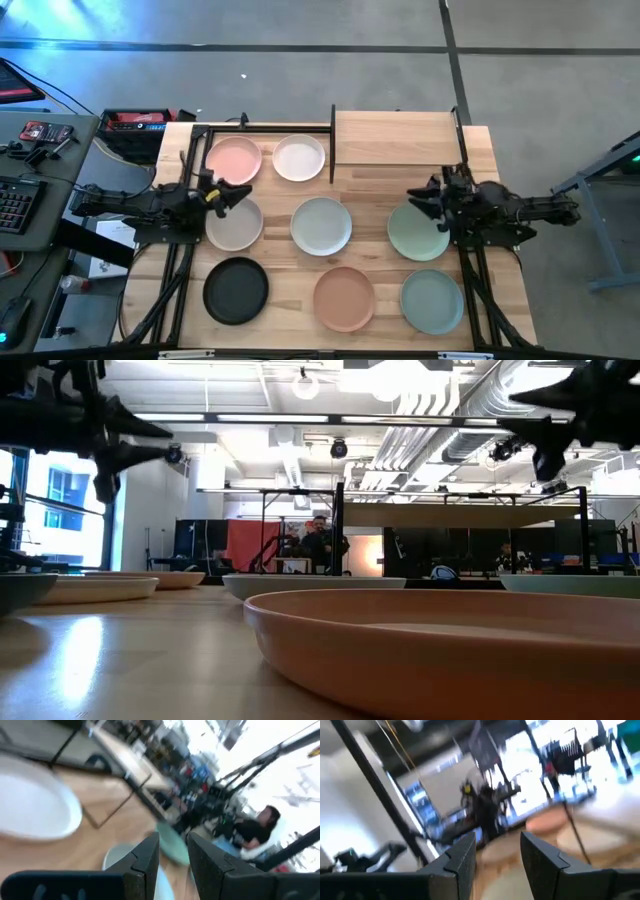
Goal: Place and stack plates onto a shelf
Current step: Put the green plate on the shelf
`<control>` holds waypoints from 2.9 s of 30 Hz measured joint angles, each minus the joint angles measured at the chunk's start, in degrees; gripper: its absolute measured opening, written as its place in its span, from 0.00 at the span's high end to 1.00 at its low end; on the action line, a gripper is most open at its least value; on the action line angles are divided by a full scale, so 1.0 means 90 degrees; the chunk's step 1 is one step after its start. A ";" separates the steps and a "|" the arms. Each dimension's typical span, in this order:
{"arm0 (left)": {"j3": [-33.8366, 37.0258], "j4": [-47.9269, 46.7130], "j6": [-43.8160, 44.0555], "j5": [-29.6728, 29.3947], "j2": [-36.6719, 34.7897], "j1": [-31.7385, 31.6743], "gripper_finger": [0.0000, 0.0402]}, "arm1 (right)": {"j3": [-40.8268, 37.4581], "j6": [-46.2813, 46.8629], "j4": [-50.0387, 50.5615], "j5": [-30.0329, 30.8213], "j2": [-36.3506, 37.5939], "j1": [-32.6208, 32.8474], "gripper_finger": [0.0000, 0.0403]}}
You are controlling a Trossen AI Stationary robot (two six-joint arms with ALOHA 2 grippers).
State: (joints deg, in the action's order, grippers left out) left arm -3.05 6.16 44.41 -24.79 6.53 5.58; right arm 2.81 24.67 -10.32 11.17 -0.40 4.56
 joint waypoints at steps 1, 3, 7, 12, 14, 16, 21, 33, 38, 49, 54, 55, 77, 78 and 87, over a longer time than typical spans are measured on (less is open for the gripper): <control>0.0000 0.0218 -0.0098 -0.0005 0.0000 0.0000 0.77 | 0.0000 -0.0194 -0.0281 0.0060 0.0000 0.0000 0.66; 0.0000 0.0650 -0.0166 -0.0017 -0.0001 0.0000 0.77 | 0.0000 -0.0572 -0.0885 0.0079 0.0000 0.0000 0.66; 0.0000 0.1309 -0.0373 -0.0074 0.0002 0.0000 0.77 | 0.0012 -0.1204 -0.2015 0.0070 0.0002 0.0000 0.66; -0.0129 0.1921 -0.1035 -0.0293 0.0004 0.0000 0.77 | 0.0619 -0.1414 -0.1566 0.0062 -0.0002 0.0000 0.66; -0.0361 0.1856 -0.1318 -0.0269 0.0039 0.0000 0.77 | 0.1064 -0.1411 -0.0745 0.0070 -0.0011 0.0000 0.66; -0.0623 0.1607 -0.1558 -0.0231 0.0128 0.0000 0.77 | 0.1601 -0.1272 0.0226 0.0243 -0.0122 0.0000 0.66; -0.1240 0.0759 -0.1797 -0.0193 0.0547 0.0002 0.77 | 0.2922 -0.0085 0.2722 0.0737 -0.0883 -0.0002 0.66; -0.1549 0.0334 -0.1795 -0.0162 0.1778 0.0002 0.77 | 0.3808 0.3282 0.5093 -0.1050 -0.4106 -0.0002 0.66; -0.1549 0.0334 -0.1795 -0.0162 0.1943 0.0002 0.77 | 0.3808 0.3548 0.5090 -0.1650 -0.5300 0.0000 0.66; -0.1549 0.0334 -0.1795 -0.0164 0.1964 0.0002 0.77 | 0.3810 0.3755 0.5075 -0.1656 -0.6757 0.0000 0.66; -0.1554 0.0298 -0.1795 -0.0164 0.1964 0.0002 0.77 | 0.3813 0.3762 0.5069 -0.1330 -0.7223 0.0000 0.66; -0.1554 0.0297 -0.1795 -0.0164 0.1964 0.0002 0.77 | 0.3811 0.3761 0.5050 -0.1286 -0.7305 0.0000 0.66; -0.1554 0.0288 -0.2006 -0.0167 0.1964 0.0002 0.77 | 0.3815 0.4111 0.4640 -0.1106 -0.8773 0.0012 0.66; -0.1554 0.0288 -0.2006 -0.0169 0.1966 0.0002 0.77 | 0.3815 0.4113 0.4631 -0.1111 -0.8820 0.0012 0.66; -0.1554 0.0288 -0.2008 -0.0169 0.1966 0.0002 0.77 | 0.3823 0.4116 0.4633 -0.1301 -0.8968 0.0015 0.76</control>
State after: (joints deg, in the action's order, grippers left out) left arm -17.04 8.75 26.33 -26.30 24.22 5.61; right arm 37.21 61.71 31.37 -0.54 -81.12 4.69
